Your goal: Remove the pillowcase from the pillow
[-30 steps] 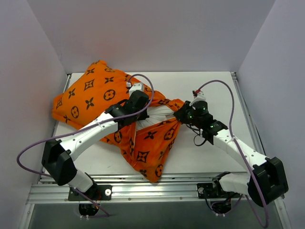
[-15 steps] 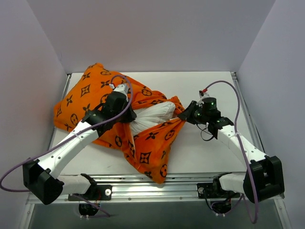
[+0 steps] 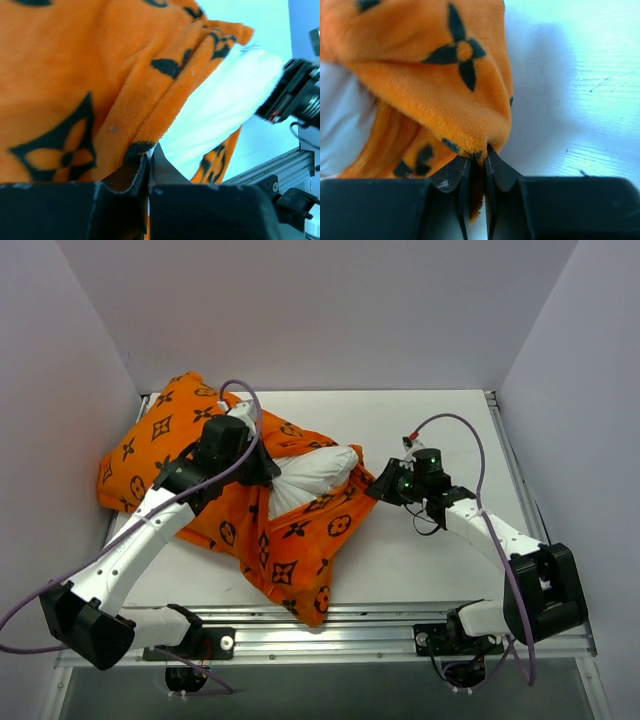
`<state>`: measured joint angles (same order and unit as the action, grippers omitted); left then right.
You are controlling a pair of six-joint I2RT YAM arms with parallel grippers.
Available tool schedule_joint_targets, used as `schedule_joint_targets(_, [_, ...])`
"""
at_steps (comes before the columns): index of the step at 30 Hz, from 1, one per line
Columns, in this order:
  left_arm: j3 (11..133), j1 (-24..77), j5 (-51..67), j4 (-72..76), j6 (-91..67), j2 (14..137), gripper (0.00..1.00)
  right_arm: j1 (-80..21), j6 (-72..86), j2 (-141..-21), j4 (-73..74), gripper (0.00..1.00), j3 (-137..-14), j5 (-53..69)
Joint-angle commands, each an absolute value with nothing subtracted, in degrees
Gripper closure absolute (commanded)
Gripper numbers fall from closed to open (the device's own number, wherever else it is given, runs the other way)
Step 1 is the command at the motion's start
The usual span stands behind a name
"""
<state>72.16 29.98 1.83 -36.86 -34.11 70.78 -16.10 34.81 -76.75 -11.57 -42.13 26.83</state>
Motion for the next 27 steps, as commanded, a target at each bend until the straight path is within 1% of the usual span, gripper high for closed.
schedule_joint_targets(1, [79.6,31.8,-2.3,-29.0,-33.6,74.3,0.98,-18.1,30.8,-77.1,-11.7,0.89,-44.4,16.7])
schedule_joint_targets(4, [85.0,34.7,-3.6,-26.6,-32.0,83.4,0.98,-19.0,30.3,-74.7,-9.9,0.85,-45.4,15.2])
schedule_joint_targets(6, [88.1,35.2,-4.3,-25.3,-31.0,86.8,0.98,-19.3,29.2,-72.0,-8.5,0.85,-45.6,13.9])
schedule_joint_targets(9, [91.2,35.6,-3.8,-24.5,-29.4,92.7,0.98,-19.9,27.6,-68.2,-6.1,0.79,-45.0,12.2])
schedule_joint_targets(10, [93.1,36.0,-3.3,-24.7,-29.2,94.6,0.98,-20.0,27.2,-67.2,-4.8,0.73,-44.8,11.6])
schedule_joint_targets(12, [94.0,36.8,-3.6,-24.3,-29.0,95.7,0.98,-21.1,27.1,-64.2,-3.3,0.66,-45.1,11.0])
schedule_joint_targets(13, [93.6,37.7,-4.6,-23.9,-28.8,96.0,0.98,-21.7,27.0,-63.1,-2.4,0.59,-45.3,10.4])
schedule_joint_targets(15, [93.1,38.3,-5.3,-23.3,-28.7,96.0,0.98,-24.2,27.3,-60.2,-1.9,0.51,-45.5,8.3])
schedule_joint_targets(16, [92.8,38.6,-5.1,-23.6,-28.5,96.0,0.98,-25.0,27.5,-59.7,-1.8,0.45,-46.0,7.7])
schedule_joint_targets(17, [92.6,39.3,-5.3,-24.8,-28.3,95.9,0.97,-25.9,27.3,-59.2,-2.0,0.43,-46.1,7.1])
schedule_joint_targets(19, [91.9,40.4,-6.4,-26.5,-27.6,94.8,0.85,-27.9,27.0,-58.5,-2.5,0.37,-46.3,6.2])
schedule_joint_targets(20, [90.4,41.7,-8.4,-27.9,-27.1,94.1,0.8,-28.1,26.8,-58.5,-2.6,0.36,-46.3,5.7])
schedule_joint_targets(21, [89.2,42.4,-9.4,-28.6,-26.9,93.4,0.71,-28.1,26.8,-59.0,-3.0,0.35,-46.1,5.1])
schedule_joint_targets(23, [87.1,43.4,-11.2,-30.5,-27.1,90.7,0.64,-28.3,26.9,-59.9,-4.0,0.33,-46.6,5.4])
schedule_joint_targets(24, [84.8,44.3,-13.5,-31.2,-27.3,89.7,0.55,-28.4,27.0,-61.6,-4.4,0.32,-47.0,6.8])
schedule_joint_targets(26, [82.1,45.3,-15.9,-32.7,-28.4,86.0,0.43,-29.1,26.6,-63.2,-4.7,0.27,-48.7,7.1])
schedule_joint_targets(27, [79.6,46.0,-18.3,-33.3,-29.1,84.7,0.33,-29.3,26.0,-64.7,-5.0,0.25,-49.4,6.9])
